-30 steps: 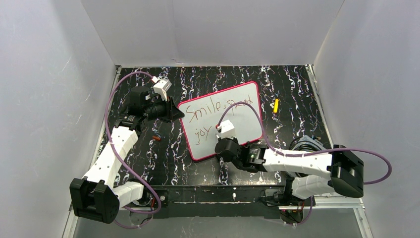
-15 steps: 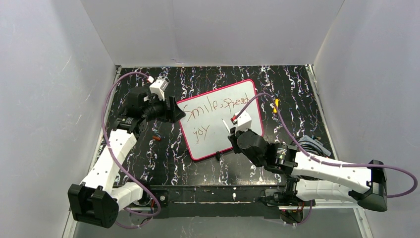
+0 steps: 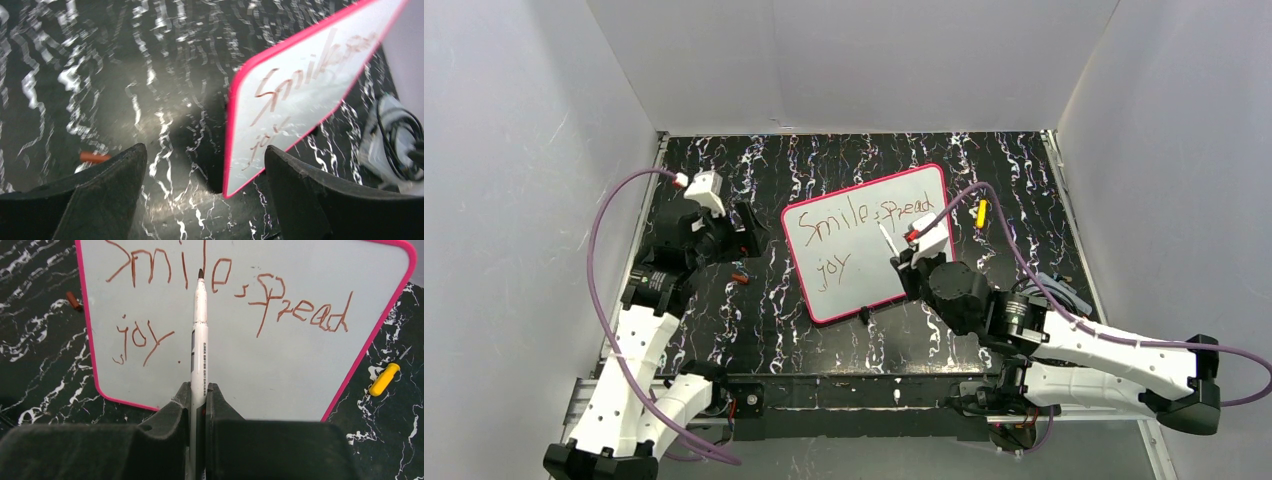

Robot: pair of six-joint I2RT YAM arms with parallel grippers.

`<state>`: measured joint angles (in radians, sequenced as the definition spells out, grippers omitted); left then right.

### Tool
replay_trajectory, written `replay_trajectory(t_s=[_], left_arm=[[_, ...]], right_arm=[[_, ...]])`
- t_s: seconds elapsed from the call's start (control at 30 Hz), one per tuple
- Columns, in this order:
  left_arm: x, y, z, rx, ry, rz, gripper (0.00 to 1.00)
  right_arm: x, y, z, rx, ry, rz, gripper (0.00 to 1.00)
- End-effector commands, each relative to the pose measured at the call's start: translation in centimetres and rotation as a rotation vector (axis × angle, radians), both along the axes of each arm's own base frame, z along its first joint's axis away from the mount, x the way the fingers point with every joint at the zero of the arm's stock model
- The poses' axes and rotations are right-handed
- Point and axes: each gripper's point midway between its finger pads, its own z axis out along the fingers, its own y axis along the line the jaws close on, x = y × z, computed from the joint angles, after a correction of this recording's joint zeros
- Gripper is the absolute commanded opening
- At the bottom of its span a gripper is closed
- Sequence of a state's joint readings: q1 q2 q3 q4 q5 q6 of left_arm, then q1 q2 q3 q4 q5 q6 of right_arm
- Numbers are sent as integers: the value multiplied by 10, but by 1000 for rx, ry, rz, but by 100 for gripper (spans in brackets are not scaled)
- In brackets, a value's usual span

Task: Write a sentence on the whiteboard
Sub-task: Pick up the pen cap from the center of the board.

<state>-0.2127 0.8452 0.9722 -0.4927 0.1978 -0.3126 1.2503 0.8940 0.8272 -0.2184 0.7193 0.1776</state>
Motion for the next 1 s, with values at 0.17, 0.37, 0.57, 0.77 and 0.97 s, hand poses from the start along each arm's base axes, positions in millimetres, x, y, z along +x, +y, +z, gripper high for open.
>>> replay_trajectory(t_s=[0.17, 0.37, 0.57, 0.77, 0.97], left_arm=[[-19, 70, -88, -9, 319, 537, 76], [-17, 83, -139, 39, 471, 673, 63], [-12, 94, -180, 98, 588, 768, 56], [5, 93, -203, 82, 653, 820, 47], [13, 95, -215, 91, 676, 861, 43]], right_arm=[[0, -2, 20, 94, -77, 23, 1], [-7, 1, 19, 116, -81, 77, 1], [-11, -4, 15, 141, -97, 96, 1], [-16, -13, 17, 161, -117, 116, 1], [-19, -18, 19, 185, -125, 122, 1]])
